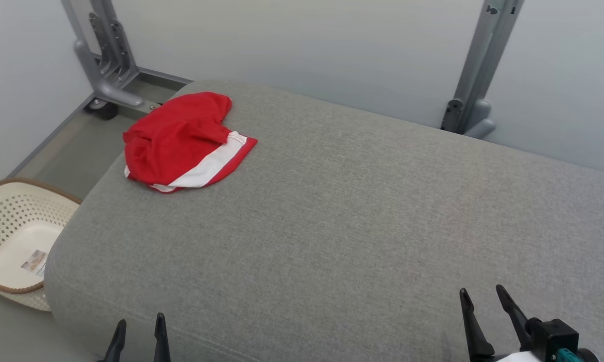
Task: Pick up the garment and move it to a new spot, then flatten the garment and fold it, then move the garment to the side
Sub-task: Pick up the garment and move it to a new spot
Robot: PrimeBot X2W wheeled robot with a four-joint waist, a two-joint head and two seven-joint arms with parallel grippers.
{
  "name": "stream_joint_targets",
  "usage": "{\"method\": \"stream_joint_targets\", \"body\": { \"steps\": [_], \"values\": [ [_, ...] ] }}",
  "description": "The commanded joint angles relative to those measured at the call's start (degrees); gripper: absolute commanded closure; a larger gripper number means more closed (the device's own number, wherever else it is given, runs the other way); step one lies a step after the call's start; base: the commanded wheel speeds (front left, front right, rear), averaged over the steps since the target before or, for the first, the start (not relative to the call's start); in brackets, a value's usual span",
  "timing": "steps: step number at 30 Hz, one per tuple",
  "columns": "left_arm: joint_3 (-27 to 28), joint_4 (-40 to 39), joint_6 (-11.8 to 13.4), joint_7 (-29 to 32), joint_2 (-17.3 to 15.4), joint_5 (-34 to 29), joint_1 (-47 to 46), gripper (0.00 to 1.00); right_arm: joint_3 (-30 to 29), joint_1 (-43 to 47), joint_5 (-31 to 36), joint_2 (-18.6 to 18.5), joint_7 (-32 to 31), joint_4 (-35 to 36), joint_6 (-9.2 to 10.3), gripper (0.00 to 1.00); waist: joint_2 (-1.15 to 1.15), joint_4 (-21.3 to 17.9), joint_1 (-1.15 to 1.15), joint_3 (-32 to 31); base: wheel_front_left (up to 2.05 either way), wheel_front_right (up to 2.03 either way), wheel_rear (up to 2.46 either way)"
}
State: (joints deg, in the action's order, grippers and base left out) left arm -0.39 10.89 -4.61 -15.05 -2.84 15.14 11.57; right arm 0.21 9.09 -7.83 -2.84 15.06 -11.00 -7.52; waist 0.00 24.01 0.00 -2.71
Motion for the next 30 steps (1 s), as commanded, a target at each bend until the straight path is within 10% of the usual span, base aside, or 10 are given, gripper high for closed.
{"method": "stream_joint_targets", "body": {
  "steps": [1,30],
  "values": [
    [0.2,-0.64,0.2,-0.15,-0.12,0.62,0.98,0.0,0.67,-0.82,0.0,-0.15,0.15,-0.28,0.06,0.0,0.0,3.44,0.0,-0.64,0.0,0.0,0.0],
    [2.29,1.78,-1.43,-0.15,-0.12,0.3,-6.67,0.0,0.45,-0.71,1.74,-0.18,0.15,0.17,0.06,0.0,0.0,1.75,0.0,4.27,0.0,0.0,0.0]
  ]
}}
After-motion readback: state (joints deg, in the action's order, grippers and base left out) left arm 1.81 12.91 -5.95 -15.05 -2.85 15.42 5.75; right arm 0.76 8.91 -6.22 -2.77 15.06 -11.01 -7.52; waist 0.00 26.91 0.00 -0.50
